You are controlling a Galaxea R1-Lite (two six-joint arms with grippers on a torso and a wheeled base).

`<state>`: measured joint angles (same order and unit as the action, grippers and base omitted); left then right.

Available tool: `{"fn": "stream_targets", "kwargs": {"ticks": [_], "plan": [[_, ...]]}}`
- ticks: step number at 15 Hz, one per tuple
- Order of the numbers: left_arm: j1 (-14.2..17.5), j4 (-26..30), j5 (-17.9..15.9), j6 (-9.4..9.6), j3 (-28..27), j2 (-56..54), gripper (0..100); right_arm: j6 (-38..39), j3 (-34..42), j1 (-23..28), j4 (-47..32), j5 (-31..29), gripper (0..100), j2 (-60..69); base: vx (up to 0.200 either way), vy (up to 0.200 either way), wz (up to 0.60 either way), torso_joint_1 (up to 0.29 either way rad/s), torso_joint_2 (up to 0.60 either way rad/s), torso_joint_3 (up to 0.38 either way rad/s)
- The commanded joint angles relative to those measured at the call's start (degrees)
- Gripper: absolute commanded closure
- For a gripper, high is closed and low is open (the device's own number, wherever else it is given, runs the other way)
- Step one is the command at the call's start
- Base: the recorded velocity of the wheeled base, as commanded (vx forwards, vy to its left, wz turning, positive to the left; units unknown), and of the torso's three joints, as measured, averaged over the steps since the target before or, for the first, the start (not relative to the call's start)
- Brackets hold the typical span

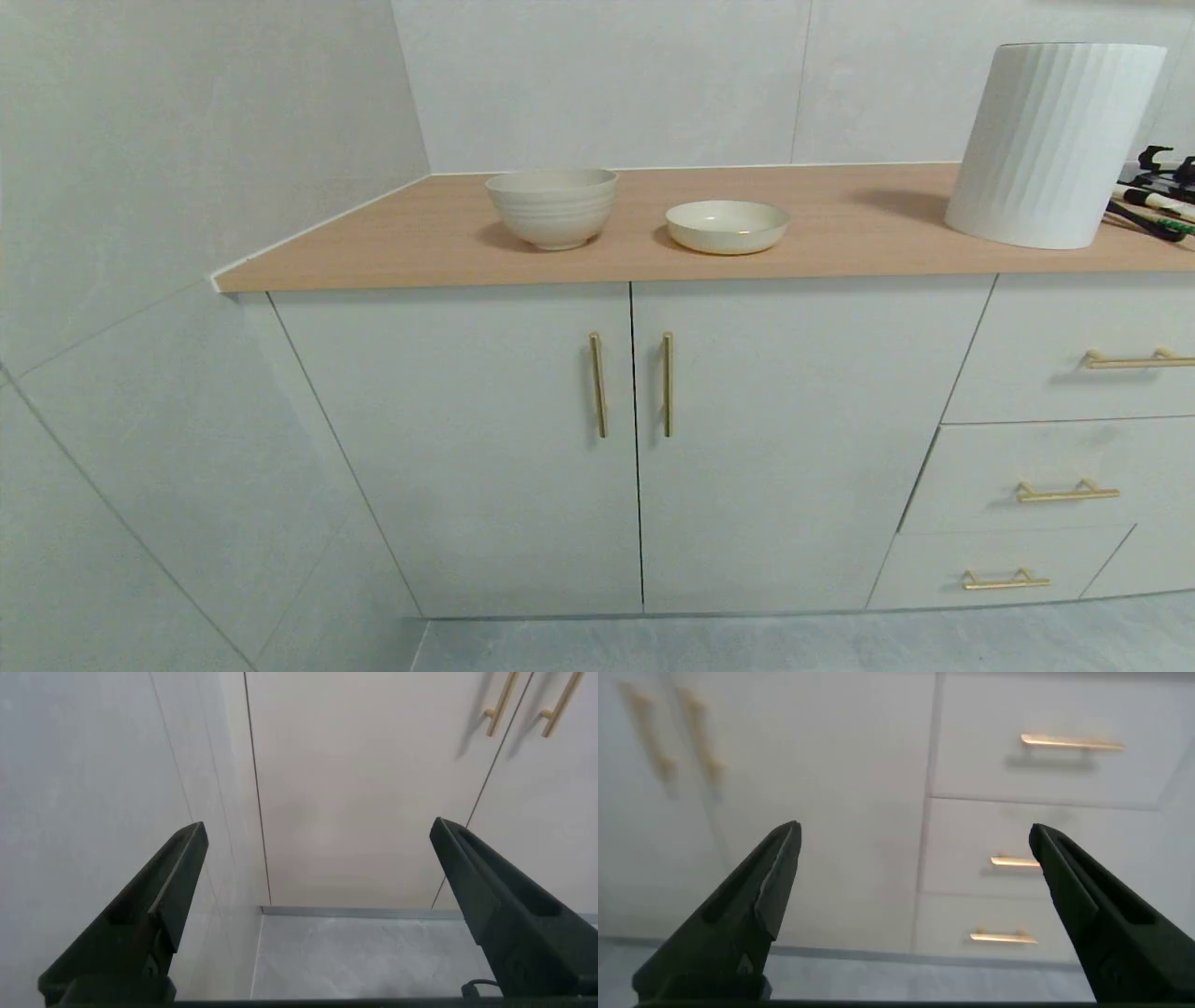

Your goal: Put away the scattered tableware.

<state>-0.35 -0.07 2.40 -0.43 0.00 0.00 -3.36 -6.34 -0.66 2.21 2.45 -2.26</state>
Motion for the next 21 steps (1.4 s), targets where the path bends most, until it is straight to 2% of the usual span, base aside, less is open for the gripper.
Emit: {"fn": "stream_targets", "kwargs": {"ticks": [1,4,6,7,8,9,10,14,17,18,20,21], "plan": [[0.00,-0.01,0.06,-0.01,0.00,0.00,0,0.11,-4.74,-3.12,-1.68,4.49,0,-8.20,0.000,0.000,0.00,0.000,0.00,0.000],[0.00,-0.01,0.06,-0.01,0.00,0.00,0,0.20,-8.43,-7.52,-1.42,10.65,0,-24.02,0.000,0.000,0.00,0.000,0.00,0.000],[0.00,-0.01,0.06,-0.01,0.00,0.00,0,0.11,-14.67,-9.62,-0.45,14.25,0,-39.23,0.000,0.000,0.00,0.000,0.00,0.000],[0.00,-0.01,-0.03,-0.01,0.00,0.00,0,0.38,-18.09,-11.21,1.31,14.16,0,-47.05,0.000,0.000,0.00,0.000,0.00,0.000],[0.00,-0.01,-0.03,-0.01,0.00,0.00,0,0.55,-19.32,-12.26,2.36,14.16,0,-49.42,0.000,0.000,0.00,0.000,0.00,0.000],[0.00,-0.01,-0.03,-0.01,0.00,0.00,0,0.90,-22.58,-17.54,7.73,14.16,0,-58.48,0.000,0.000,0.00,0.000,0.00,0.000],[0.00,-0.01,0.06,-0.01,0.00,0.00,0,0.99,-24.42,-20.00,11.86,14.25,0,-64.54,0.000,0.000,0.00,0.000,0.00,0.000],[0.00,-0.01,0.06,-0.01,0.00,0.00,0,6.35,-34.97,-25.62,24.69,14.42,0,-87.39,0.000,0.000,0.00,0.000,0.00,0.000],[0.00,-0.01,0.06,-0.01,0.00,0.00,0,12.33,-45.16,-28.96,26.36,16.01,0,-99.43,0.000,0.000,0.00,0.000,0.00,0.000],[0.00,-0.01,0.06,-0.01,0.00,0.00,0,12.51,-46.13,-29.14,26.36,16.36,0,-100.40,0.000,0.000,0.00,0.000,0.00,0.000],[0.00,-0.01,-0.03,-0.01,0.00,0.00,0,14.79,-55.27,-30.72,26.36,17.33,0,-108.31,0.000,0.000,0.00,0.000,0.00,0.000],[0.00,-0.01,0.06,-0.01,0.00,0.00,0,16.90,-56.59,-31.25,26.36,17.50,0,-109.89,0.000,0.000,0.00,0.000,0.00,0.000]]}}
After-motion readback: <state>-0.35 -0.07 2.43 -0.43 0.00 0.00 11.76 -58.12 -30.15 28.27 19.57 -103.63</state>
